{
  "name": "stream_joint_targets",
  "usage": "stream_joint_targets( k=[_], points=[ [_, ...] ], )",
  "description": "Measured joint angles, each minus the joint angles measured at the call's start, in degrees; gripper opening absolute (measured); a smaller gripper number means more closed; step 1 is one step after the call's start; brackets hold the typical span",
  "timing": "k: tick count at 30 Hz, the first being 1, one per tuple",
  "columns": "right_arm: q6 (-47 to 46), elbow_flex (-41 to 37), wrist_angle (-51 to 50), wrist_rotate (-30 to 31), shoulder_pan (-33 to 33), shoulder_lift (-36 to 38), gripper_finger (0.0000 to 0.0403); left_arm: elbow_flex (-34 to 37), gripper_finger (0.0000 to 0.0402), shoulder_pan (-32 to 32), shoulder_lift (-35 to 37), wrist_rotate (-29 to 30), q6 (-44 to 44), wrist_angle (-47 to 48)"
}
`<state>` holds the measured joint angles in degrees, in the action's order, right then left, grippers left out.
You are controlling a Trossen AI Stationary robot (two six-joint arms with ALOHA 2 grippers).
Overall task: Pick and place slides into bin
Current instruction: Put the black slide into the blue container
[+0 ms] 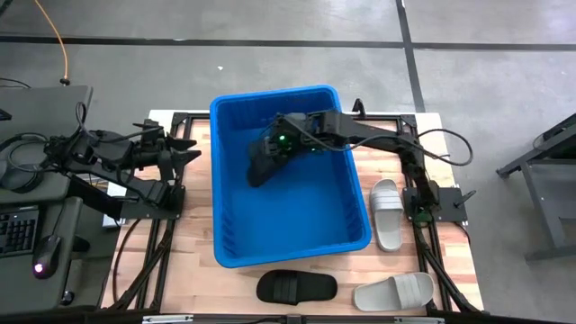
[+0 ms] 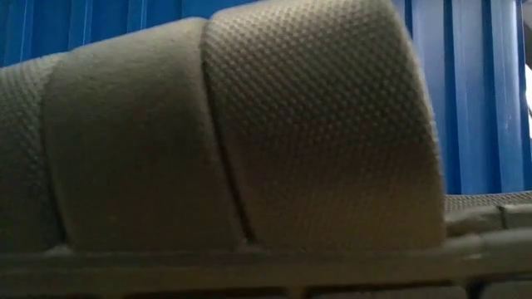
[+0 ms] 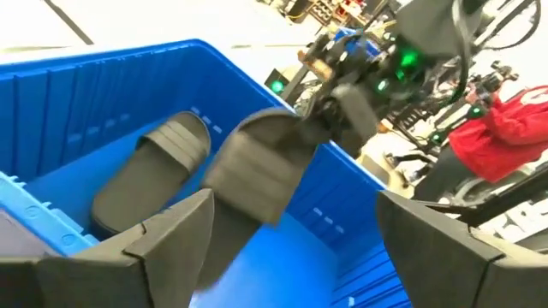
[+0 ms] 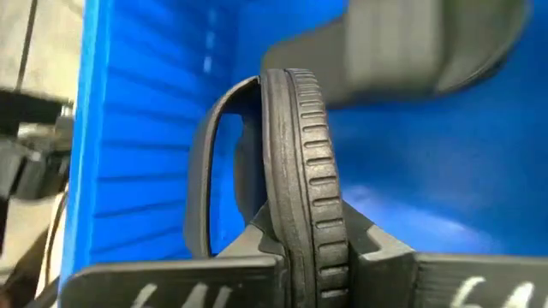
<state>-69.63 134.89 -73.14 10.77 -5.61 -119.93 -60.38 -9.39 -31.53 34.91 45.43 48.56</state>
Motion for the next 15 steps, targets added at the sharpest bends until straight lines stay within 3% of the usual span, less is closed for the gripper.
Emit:
stream_joint_targets(
  k=[5,15],
  points=[
    [-0.7,0.0,5.66,-2.55,0.07,-2.2,0.0016,0.0,0.0308,0.0,0.0,-1.08,-0.08,-2.53],
    [-1.65,0.0,4.21,-2.82,0.03,-5.22,0.0016,0.02,0.0309,0.0,0.02,-0.82,-0.69,-2.66]
  ],
)
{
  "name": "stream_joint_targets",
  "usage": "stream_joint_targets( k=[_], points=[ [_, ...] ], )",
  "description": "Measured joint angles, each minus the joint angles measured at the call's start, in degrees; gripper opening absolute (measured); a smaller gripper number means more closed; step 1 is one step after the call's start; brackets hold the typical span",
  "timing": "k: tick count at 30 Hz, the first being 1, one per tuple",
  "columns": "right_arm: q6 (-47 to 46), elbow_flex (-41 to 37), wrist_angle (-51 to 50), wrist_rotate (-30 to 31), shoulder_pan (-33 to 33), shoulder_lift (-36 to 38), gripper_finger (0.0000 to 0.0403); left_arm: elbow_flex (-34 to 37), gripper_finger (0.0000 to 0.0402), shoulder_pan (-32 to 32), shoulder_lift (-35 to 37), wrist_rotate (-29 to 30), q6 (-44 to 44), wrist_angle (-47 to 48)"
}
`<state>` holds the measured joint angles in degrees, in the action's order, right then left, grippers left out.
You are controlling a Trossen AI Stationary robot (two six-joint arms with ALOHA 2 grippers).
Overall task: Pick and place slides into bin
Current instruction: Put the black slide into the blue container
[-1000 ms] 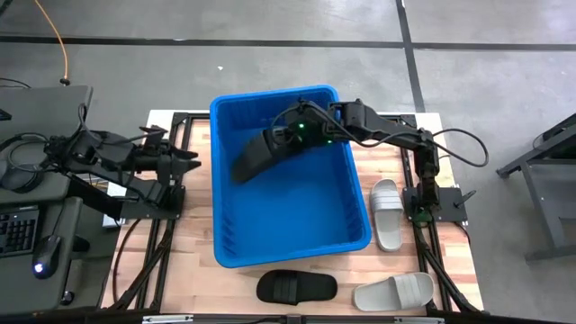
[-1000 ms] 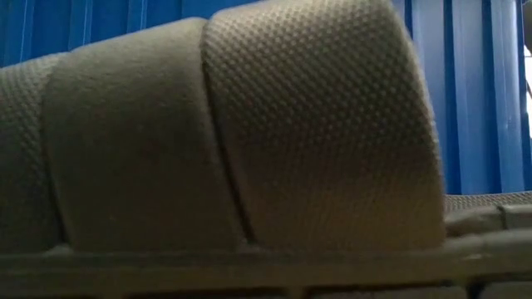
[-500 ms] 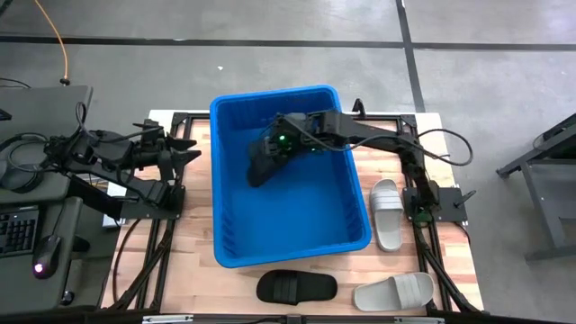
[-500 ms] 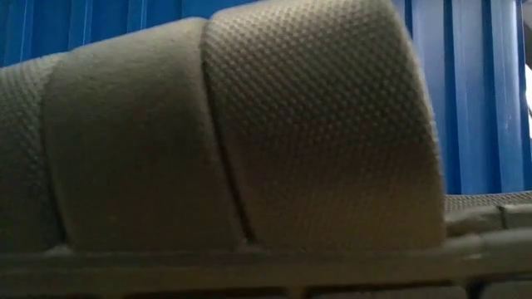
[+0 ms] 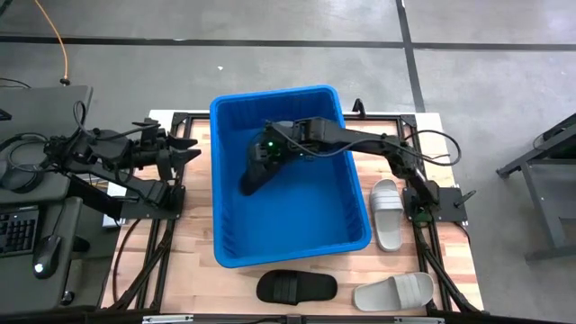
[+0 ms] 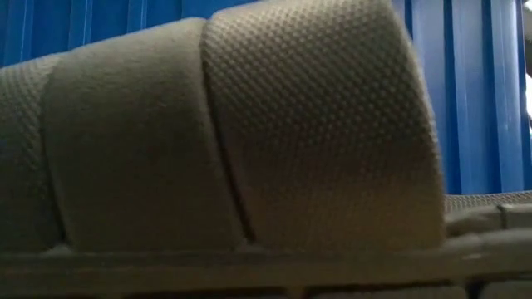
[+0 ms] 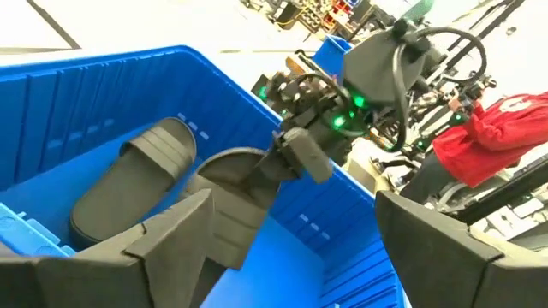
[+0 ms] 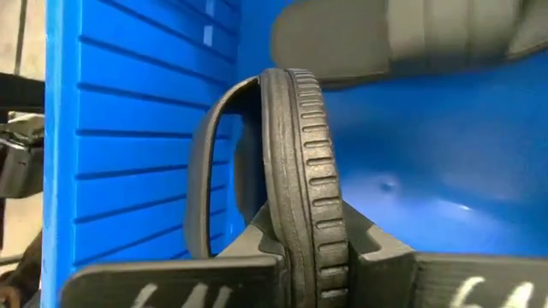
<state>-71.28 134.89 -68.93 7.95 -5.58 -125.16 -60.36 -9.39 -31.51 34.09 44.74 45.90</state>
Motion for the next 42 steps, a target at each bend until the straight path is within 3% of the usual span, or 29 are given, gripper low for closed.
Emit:
stream_joint_targets(
  k=[18,25,34,42],
  points=[
    [-0.75,0.11,-7.4,-3.88,-0.66,-4.58,0.0016,0.0,0.031,0.0,0.22,1.52,-2.29,0.08],
    [-0.4,0.04,-11.04,-5.29,-1.2,-4.75,0.0051,0.0,0.031,0.0,0.22,1.53,-2.5,0.08],
    [0.8,0.0,-11.91,-4.74,-1.85,-4.75,0.004,0.0,0.031,0.0,0.22,1.53,-2.5,0.06],
    [2.11,-0.07,-14.21,-3.96,-2.63,-4.76,0.0091,0.0,0.031,0.0,0.22,1.53,-2.5,0.08]
  ],
)
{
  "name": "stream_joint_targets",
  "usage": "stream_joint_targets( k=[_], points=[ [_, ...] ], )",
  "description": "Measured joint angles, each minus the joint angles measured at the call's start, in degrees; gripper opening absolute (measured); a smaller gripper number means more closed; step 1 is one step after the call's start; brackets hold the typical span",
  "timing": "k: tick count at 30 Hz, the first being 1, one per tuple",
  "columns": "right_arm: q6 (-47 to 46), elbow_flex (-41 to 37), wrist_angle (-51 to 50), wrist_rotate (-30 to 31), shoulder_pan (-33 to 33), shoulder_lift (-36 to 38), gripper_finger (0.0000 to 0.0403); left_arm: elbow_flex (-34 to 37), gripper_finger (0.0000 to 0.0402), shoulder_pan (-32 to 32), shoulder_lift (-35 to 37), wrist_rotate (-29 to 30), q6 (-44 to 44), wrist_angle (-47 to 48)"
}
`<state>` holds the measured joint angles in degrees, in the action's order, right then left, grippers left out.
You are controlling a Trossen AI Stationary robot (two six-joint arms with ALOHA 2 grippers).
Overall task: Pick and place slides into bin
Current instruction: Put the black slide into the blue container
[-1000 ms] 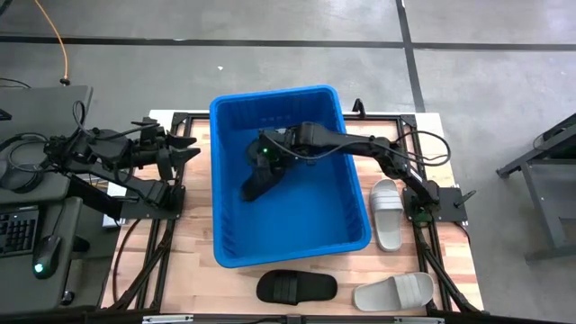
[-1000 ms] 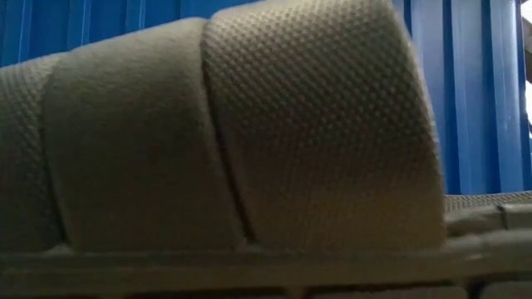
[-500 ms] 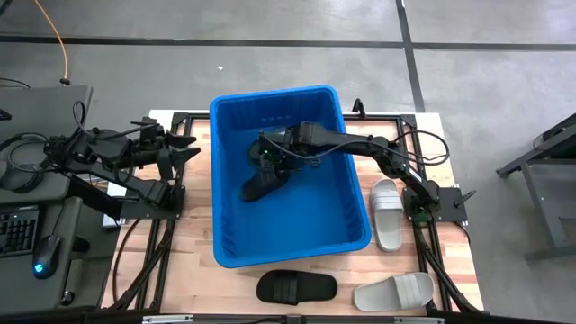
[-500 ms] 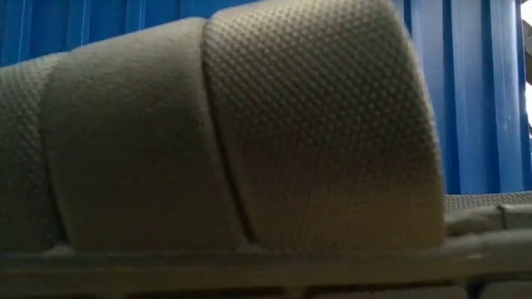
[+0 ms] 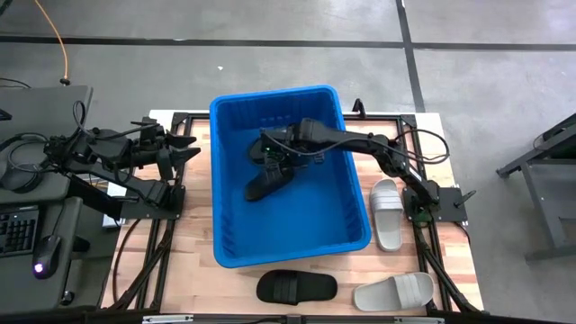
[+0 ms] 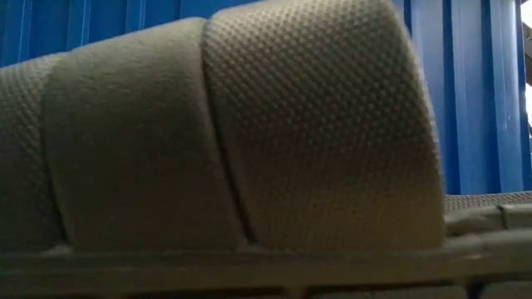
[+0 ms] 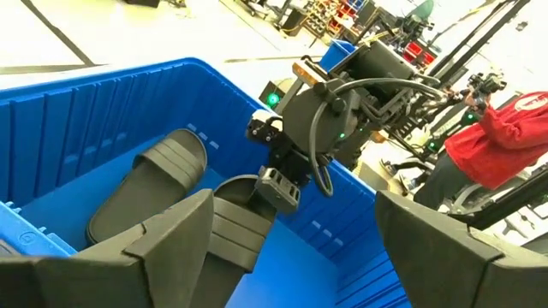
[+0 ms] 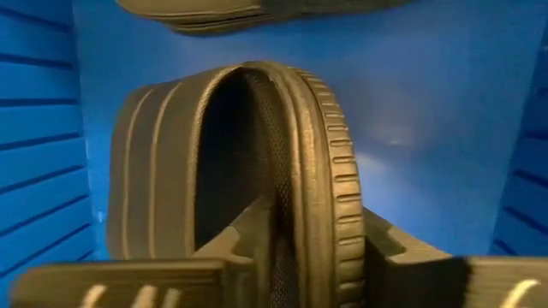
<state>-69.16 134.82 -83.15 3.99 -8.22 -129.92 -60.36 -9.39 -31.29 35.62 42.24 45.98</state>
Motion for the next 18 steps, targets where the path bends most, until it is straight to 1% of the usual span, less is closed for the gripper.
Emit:
stream_joint_targets(
  k=[4,7,12,18],
  points=[
    [1.11,0.0,-0.19,0.22,-0.55,0.01,0.0129,0.0,0.031,0.0,0.0,0.0,0.02,-0.02],
    [1.11,0.0,-0.77,1.98,-0.81,0.0,0.0152,0.0,0.031,0.0,0.0,0.0,0.0,-0.02],
    [0.65,0.0,-3.69,4.35,-0.95,0.01,0.0183,0.0,0.031,0.0,0.0,0.0,0.02,-0.02],
    [0.48,0.0,-7.09,5.09,-1.65,0.01,0.0218,0.0,0.031,0.0,0.0,0.0,0.02,-0.02]
  ],
)
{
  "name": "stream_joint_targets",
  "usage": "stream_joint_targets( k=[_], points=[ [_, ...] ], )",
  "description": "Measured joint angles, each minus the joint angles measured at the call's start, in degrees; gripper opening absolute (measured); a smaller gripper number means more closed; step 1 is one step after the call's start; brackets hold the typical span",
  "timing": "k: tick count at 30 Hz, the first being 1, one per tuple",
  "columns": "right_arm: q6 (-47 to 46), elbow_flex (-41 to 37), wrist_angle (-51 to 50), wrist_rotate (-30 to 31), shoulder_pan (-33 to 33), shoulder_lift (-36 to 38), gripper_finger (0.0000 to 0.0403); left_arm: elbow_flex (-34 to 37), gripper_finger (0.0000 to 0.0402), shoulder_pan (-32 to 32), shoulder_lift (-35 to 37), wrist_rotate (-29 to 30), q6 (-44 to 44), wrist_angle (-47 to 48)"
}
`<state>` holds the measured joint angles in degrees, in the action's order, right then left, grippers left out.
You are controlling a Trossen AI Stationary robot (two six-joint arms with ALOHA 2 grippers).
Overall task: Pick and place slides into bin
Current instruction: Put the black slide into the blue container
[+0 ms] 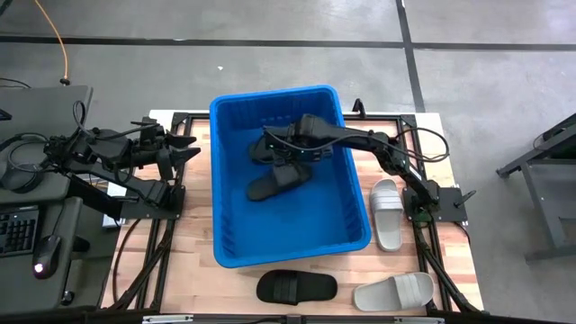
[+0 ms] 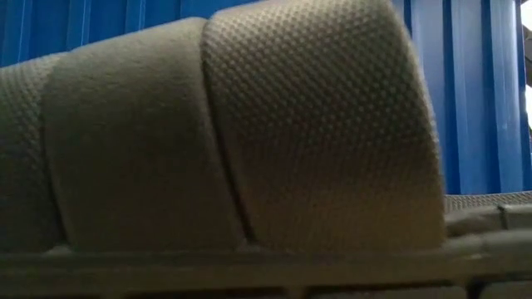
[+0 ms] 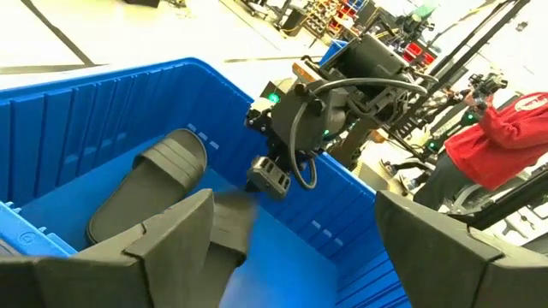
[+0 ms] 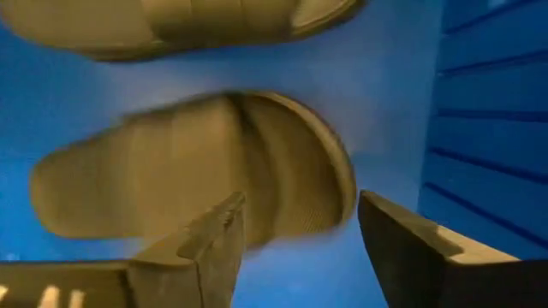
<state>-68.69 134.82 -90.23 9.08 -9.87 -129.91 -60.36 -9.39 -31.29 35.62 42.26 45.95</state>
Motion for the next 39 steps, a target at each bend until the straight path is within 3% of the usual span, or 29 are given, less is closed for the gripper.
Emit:
stream_joint_targets(
  k=[7,17,30,39],
  points=[
    [2.94,0.0,0.69,2.07,-0.24,0.0,0.0244,0.0,0.031,0.0,0.0,-0.02,0.02,0.0],
    [10.24,0.11,3.04,-0.57,1.82,1.12,0.0245,0.0,0.031,0.0,0.0,1.76,0.02,0.35],
    [21.02,0.11,18.29,0.01,9.66,12.59,0.0243,0.0,0.031,0.0,-0.22,1.51,-0.44,0.44],
    [14.82,0.11,18.65,4.56,17.56,19.13,0.0241,-0.02,0.031,0.0,-0.98,0.56,1.91,-1.18]
  ],
)
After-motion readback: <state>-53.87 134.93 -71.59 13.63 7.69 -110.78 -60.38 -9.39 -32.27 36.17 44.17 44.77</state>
